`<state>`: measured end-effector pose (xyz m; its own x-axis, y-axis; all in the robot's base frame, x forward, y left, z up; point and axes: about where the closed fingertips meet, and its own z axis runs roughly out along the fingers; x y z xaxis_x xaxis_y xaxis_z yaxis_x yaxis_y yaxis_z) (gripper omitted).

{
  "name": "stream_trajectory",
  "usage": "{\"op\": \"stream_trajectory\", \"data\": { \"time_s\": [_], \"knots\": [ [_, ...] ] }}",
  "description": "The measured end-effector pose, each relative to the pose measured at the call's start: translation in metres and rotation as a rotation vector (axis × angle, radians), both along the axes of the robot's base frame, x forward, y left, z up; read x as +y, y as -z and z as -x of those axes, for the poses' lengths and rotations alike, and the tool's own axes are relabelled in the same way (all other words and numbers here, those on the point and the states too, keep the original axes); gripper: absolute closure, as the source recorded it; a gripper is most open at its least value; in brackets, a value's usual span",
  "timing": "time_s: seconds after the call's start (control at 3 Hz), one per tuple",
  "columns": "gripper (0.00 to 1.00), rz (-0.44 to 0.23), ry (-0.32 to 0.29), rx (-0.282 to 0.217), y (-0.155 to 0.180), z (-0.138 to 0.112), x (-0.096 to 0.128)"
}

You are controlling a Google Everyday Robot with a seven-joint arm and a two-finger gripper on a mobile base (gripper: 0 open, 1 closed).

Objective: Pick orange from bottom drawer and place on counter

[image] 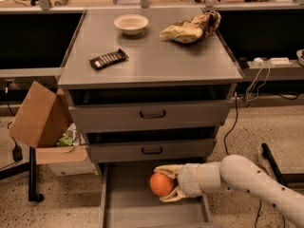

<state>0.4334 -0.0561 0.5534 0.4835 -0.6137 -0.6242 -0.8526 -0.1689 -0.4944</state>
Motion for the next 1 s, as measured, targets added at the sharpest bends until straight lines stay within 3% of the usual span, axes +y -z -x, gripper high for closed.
{"op": "stream_trajectory", "data": {
  "time_s": [0.33,1.0],
  "knots": [
    [1.0,0.042,-0.056,-0.139,-0.044,0.018,0.009],
    [1.0,0.054,-0.079,-0.179,-0.066,0.013,0.015]
  ]
}}
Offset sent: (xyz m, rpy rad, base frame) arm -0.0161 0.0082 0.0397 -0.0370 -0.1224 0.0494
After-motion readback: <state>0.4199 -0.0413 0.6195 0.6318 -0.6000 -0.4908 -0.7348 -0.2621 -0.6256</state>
